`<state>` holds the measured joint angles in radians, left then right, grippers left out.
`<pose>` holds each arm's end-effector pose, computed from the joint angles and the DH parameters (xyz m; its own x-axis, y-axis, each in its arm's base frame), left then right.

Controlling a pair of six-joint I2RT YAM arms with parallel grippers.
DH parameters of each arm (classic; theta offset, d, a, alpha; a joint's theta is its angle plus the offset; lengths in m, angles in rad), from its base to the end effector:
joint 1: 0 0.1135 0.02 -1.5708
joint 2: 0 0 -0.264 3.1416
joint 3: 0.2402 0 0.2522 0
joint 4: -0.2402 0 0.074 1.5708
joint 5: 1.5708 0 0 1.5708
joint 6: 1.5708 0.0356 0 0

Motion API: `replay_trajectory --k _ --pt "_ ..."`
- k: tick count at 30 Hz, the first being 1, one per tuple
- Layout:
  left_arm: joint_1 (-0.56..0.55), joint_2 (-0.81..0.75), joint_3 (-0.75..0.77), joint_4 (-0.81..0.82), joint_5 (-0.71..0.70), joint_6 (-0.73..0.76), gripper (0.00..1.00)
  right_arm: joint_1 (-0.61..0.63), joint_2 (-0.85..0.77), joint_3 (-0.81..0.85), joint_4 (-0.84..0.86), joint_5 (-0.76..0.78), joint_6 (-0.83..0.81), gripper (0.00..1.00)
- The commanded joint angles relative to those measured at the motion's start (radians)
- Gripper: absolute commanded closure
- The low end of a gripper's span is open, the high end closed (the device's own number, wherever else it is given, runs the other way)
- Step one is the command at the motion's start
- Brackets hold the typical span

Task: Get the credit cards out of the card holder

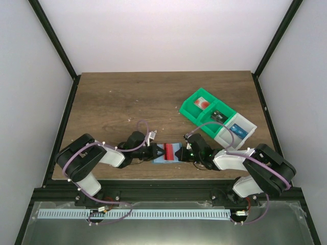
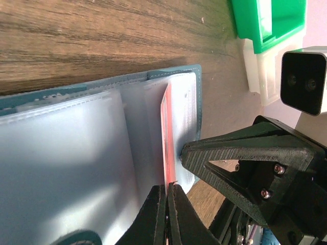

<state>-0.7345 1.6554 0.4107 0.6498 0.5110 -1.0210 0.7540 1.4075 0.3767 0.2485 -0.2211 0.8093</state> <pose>0.1847 -0.1903 0.1049 -0.9721 -0.1242 -0.1991 0.1079 0.5167 -0.8494 0.1635 0.1642 0.1181 -0.9201 0.1048 -0.3775 -0.1672 0.7665 0.6201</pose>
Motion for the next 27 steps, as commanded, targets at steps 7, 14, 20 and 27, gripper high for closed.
replay_trajectory --k 7,14,20,27 --pt "0.022 -0.070 -0.037 -0.032 -0.004 0.017 1.00 -0.001 0.023 -0.027 -0.084 0.037 0.014 0.98" --pt "0.032 -0.166 -0.051 -0.155 -0.055 0.031 1.00 -0.001 0.011 -0.003 -0.110 0.053 -0.002 0.98" --pt "0.045 -0.311 -0.049 -0.293 -0.133 0.040 1.00 0.004 -0.023 0.056 -0.149 0.047 -0.042 0.96" --pt "0.071 -0.488 -0.011 -0.462 -0.154 -0.011 1.00 0.056 -0.218 0.124 -0.197 0.133 -0.234 0.88"
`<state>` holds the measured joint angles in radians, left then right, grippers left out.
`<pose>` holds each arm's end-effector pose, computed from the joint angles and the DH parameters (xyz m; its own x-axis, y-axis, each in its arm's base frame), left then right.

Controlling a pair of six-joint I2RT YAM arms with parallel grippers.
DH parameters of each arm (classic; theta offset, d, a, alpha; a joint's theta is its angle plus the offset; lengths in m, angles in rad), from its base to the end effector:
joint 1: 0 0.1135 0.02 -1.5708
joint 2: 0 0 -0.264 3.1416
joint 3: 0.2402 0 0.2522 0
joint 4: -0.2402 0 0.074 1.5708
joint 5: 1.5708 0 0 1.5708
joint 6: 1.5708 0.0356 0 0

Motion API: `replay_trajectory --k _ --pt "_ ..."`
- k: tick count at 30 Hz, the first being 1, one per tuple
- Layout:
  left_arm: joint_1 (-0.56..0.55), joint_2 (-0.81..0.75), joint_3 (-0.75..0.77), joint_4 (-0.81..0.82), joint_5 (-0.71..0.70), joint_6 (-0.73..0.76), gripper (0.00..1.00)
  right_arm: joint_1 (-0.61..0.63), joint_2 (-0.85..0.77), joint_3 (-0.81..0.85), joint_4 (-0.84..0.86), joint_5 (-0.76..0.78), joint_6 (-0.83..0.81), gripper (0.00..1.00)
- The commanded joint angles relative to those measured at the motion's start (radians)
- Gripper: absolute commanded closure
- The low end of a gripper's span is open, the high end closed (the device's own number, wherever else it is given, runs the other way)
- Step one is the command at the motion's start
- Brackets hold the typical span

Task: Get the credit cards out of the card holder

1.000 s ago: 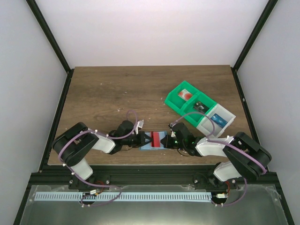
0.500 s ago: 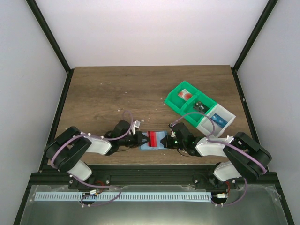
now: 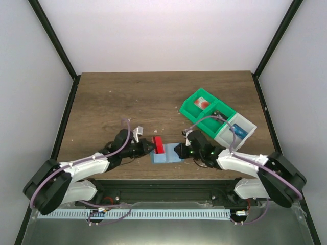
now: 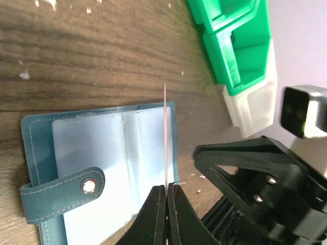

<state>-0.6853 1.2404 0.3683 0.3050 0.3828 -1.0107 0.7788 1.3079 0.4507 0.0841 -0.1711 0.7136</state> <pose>0.1682 -0.1547 0.1568 -0.9250 -0.2589 -0.2781 0.0891 0.5637 -0.8212 0.1631 0.1695 0.1463 -0.8856 0.0322 -0.4633 -0.2635 0.7866 0.5584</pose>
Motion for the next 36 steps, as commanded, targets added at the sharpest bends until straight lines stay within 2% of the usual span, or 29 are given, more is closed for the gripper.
replay_trajectory --k 1,4,6,9,16,22,25,36 --pt "0.028 -0.107 0.032 -0.131 -0.020 -0.033 1.00 0.041 -0.176 0.042 -0.005 0.091 -0.175 0.87" --pt "0.038 -0.186 0.017 -0.132 0.008 -0.070 1.00 0.070 -0.296 0.002 0.106 0.062 -0.327 0.83" --pt "0.038 -0.231 0.004 -0.130 0.019 -0.111 1.00 0.127 -0.383 -0.068 0.242 0.019 -0.525 0.82" --pt "0.043 -0.271 -0.001 -0.135 0.050 -0.150 1.00 0.214 -0.465 -0.150 0.381 0.102 -0.710 0.80" --pt "0.043 -0.309 0.013 -0.187 0.127 -0.231 1.00 0.242 -0.412 -0.110 0.382 -0.024 -1.046 0.72" --pt "0.043 -0.335 -0.011 -0.201 0.167 -0.266 1.00 0.332 -0.373 -0.103 0.386 0.026 -1.357 0.58" --pt "0.043 -0.361 -0.030 -0.192 0.171 -0.313 1.00 0.352 -0.346 -0.101 0.386 0.059 -1.437 0.58" --pt "0.043 -0.392 -0.092 -0.105 0.214 -0.427 1.00 0.391 -0.276 -0.115 0.433 0.181 -1.566 0.58"
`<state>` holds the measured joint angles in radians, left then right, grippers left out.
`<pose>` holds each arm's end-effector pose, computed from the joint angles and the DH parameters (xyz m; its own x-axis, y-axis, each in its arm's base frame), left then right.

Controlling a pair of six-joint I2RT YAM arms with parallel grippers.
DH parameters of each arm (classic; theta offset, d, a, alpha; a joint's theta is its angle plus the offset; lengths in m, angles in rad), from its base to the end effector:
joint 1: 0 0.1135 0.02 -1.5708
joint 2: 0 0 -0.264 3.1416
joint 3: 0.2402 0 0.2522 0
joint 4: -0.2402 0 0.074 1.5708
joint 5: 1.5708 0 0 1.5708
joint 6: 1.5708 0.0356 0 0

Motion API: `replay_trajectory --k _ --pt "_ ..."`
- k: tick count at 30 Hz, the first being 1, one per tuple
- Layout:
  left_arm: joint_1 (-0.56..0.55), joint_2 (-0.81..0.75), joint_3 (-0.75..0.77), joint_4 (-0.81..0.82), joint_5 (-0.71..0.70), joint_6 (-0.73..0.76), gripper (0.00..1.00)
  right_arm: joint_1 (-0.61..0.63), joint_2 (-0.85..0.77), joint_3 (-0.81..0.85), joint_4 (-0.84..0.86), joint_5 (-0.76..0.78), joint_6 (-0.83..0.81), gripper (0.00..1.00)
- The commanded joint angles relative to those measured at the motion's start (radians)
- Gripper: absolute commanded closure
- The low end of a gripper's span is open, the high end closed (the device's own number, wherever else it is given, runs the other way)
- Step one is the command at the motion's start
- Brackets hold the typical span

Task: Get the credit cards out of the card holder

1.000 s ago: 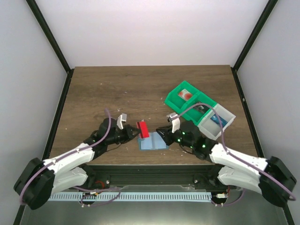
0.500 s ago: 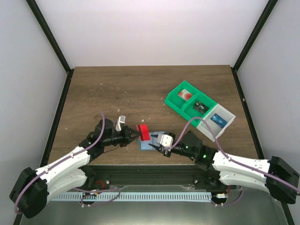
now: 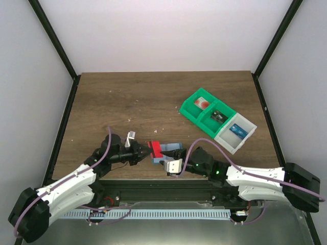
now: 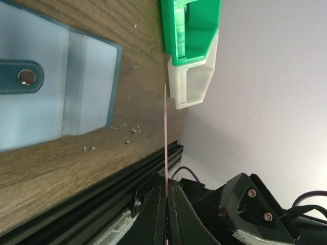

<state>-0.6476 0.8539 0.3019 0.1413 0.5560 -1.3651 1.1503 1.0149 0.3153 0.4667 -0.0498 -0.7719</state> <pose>0.1339 -0.1249 0.1935 -0.9444 -0.3281 0.0190 -0.1282 0.3145 -0.9406 0.0855 0.1955 0.2006 0.5822 -0.4045 -0.7053 -0.7332 0.1135 -0.6704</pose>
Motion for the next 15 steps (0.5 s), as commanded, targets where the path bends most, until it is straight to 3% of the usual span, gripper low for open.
replay_trajectory --k 1,15 --pt "0.005 -0.004 -0.033 0.069 0.045 -0.083 1.00 0.021 0.020 0.020 0.052 0.063 -0.089 0.58" --pt "0.006 -0.012 -0.084 0.140 0.038 -0.159 1.00 0.046 0.053 0.024 -0.008 0.063 -0.108 0.57"
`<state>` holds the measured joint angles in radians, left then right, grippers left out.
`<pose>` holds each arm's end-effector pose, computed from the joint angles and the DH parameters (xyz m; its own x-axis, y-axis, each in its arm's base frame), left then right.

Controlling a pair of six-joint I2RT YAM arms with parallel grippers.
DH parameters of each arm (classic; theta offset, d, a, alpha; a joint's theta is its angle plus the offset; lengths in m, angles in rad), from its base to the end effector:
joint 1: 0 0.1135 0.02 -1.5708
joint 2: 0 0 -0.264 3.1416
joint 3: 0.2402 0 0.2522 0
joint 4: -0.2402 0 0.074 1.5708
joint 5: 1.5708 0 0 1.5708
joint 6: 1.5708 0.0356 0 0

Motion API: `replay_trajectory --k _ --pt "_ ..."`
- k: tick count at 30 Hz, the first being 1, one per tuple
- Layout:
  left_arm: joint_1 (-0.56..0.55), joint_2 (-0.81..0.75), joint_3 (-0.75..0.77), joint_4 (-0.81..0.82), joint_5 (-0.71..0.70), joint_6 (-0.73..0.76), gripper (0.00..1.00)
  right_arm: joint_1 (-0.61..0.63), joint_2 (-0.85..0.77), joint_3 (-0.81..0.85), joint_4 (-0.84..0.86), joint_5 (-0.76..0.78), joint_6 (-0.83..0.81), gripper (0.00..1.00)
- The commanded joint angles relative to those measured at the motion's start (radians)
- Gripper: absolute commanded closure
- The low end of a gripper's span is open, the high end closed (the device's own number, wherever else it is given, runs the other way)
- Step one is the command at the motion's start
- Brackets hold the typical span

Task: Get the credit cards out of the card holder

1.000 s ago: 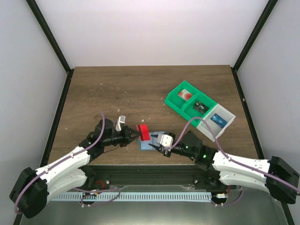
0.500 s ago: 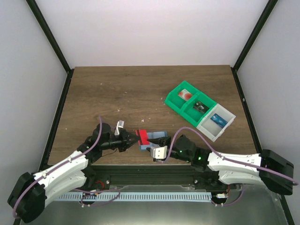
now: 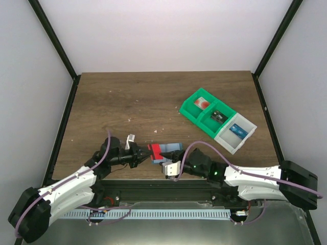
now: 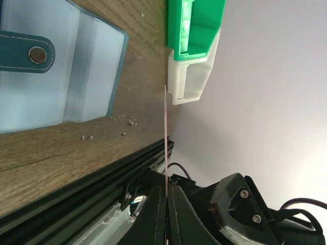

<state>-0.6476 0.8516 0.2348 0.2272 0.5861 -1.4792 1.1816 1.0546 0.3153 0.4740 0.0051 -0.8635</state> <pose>0.1289 -0.1222 0.1800 -0.9346 -0.3333 0.1246 -0.2183 0.2607 -0.9404 0.0825 0.2006 0.1937 0.6372 -0.4495 -0.6260 -0.6756 0.0651 -0.7344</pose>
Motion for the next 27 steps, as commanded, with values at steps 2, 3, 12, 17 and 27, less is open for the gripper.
replay_trajectory --k 2,3,12,17,27 --pt "0.006 -0.012 -0.019 0.058 0.008 -0.052 1.00 0.016 0.024 0.023 -0.002 0.019 -0.018 0.57" --pt "0.005 -0.012 -0.019 0.058 0.009 -0.054 1.00 0.016 0.031 0.024 0.001 0.021 -0.022 0.57" --pt "0.005 -0.037 -0.035 0.051 0.007 -0.067 1.00 0.019 0.102 0.014 0.098 0.110 -0.066 0.70" --pt "0.006 -0.050 -0.047 0.065 0.010 -0.084 1.00 0.024 0.107 0.003 0.177 0.140 -0.080 0.94" --pt "0.005 -0.166 -0.029 0.046 -0.072 -0.004 0.38 0.033 0.026 0.005 0.134 0.136 0.213 0.99"
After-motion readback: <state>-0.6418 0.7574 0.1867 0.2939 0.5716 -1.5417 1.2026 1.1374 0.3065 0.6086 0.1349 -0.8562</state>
